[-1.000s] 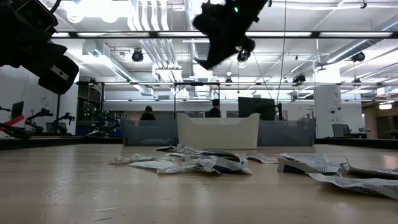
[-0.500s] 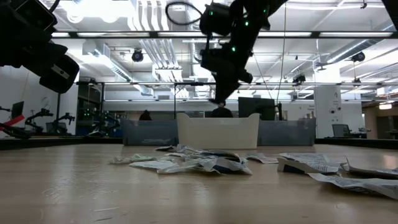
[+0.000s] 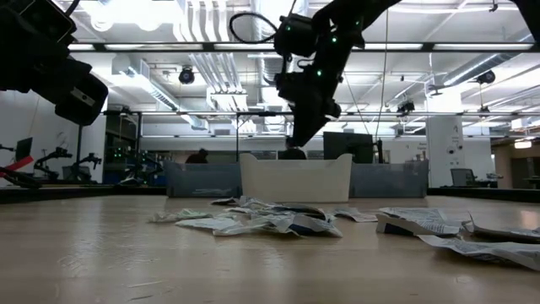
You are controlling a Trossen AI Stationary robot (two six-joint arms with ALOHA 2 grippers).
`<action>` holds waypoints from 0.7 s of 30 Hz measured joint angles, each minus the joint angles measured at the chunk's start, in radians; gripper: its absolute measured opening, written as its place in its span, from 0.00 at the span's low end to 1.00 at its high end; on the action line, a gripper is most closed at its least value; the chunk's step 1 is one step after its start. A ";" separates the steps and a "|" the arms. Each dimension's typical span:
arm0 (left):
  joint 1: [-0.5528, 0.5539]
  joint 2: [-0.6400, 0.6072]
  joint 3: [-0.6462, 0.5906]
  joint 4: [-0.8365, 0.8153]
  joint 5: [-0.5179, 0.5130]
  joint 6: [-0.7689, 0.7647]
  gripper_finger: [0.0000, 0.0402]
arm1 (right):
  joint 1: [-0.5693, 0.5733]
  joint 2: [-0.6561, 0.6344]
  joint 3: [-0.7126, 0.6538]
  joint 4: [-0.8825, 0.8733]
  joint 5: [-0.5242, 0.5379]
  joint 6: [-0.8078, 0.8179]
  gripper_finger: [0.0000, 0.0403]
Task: Pick & Place First Aid Supplies
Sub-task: Put the blue alcohol pad into the white bin
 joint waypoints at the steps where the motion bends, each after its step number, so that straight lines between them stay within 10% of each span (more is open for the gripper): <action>1: 0.000 0.000 0.000 0.000 0.000 0.000 0.23 | 0.004 -0.008 0.002 -0.001 -0.042 0.002 0.30; 9: 0.000 0.000 0.000 -0.022 0.000 -0.001 0.23 | 0.094 -0.056 0.008 -0.024 -0.612 0.043 0.34; 21: 0.000 0.000 -0.001 -0.050 0.061 0.010 0.23 | 0.372 -0.053 0.001 -0.254 -0.387 0.276 0.29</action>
